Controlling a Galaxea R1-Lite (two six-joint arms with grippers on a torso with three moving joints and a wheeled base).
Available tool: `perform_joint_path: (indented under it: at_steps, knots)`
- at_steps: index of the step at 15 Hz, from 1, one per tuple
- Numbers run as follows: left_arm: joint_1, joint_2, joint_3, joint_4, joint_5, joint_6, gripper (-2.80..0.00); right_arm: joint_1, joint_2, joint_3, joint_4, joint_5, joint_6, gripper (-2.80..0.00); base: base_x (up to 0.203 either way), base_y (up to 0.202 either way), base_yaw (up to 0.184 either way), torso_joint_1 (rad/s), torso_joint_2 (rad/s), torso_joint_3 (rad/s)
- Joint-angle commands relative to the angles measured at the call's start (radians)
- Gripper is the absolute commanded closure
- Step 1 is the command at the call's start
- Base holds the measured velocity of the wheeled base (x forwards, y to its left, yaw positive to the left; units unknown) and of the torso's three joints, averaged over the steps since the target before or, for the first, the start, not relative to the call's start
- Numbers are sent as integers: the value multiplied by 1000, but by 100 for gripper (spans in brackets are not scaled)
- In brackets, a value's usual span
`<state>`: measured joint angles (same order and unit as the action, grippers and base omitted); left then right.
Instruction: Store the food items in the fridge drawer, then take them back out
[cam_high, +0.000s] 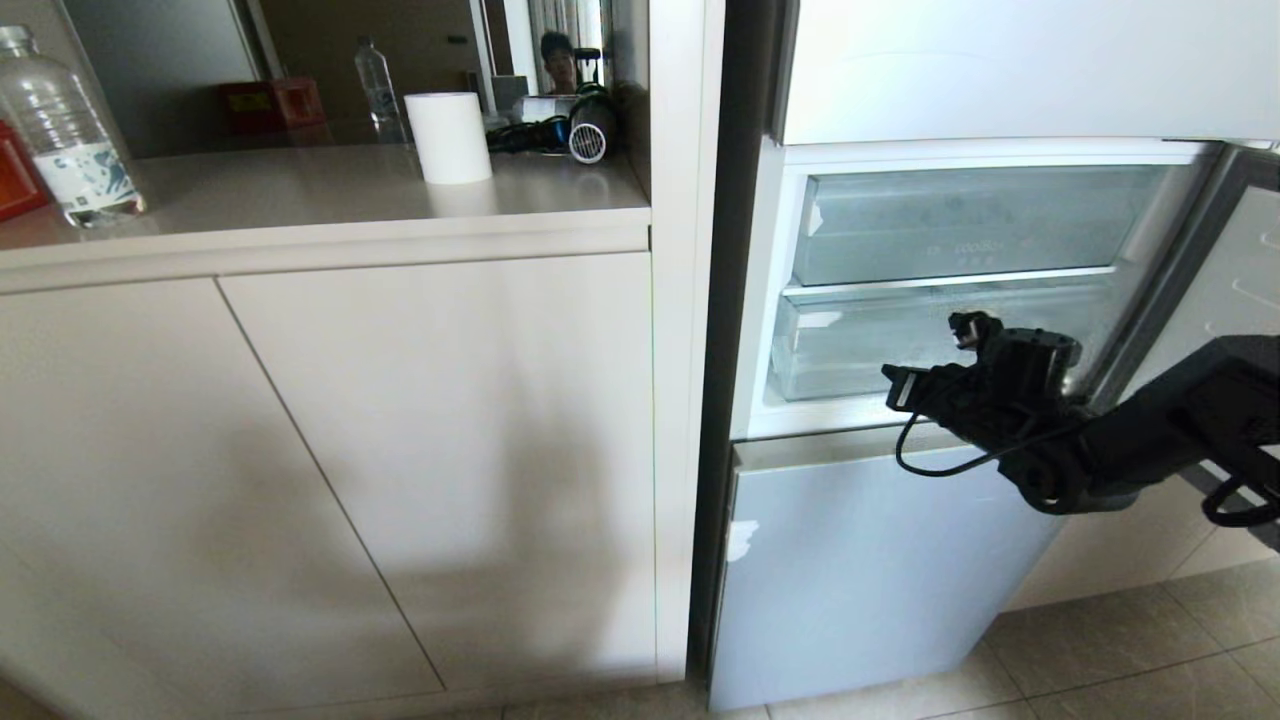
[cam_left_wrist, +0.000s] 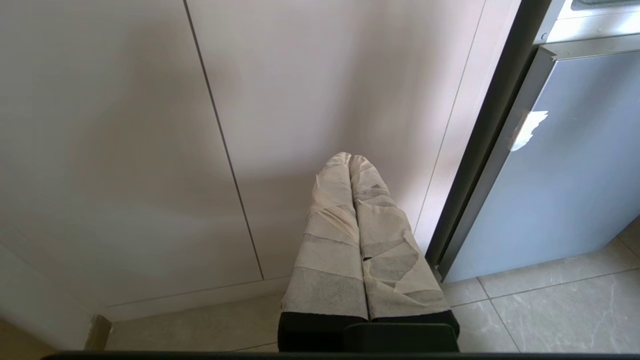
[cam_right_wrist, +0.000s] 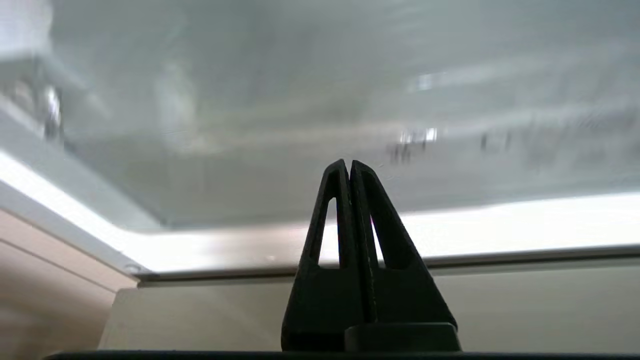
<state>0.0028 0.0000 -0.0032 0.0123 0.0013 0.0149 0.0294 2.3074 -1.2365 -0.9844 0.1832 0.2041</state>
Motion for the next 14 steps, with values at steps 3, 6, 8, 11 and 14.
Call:
perform_joint_path:
  at_steps: [3,6,8,11,14]
  knots:
    - [0,0,0,0,0,0,0,7,69,-31,-54,-2,9,0,0,0,0,0,0,0]
    - [0,0,0,0,0,0,0,8,6,70,-61,-1,7,0,0,0,0,0,0,0]
    - [0,0,0,0,0,0,0,17,-118,228,-61,0,1,0,0,0,0,0,0,0]
    - [0,0,0,0,0,0,0,32,-394,501,-61,-1,-11,0,0,0,0,0,0,0]
    - [0,0,0,0,0,-1,0,35,-754,805,-60,-17,-22,0,0,0,0,0,0,0]
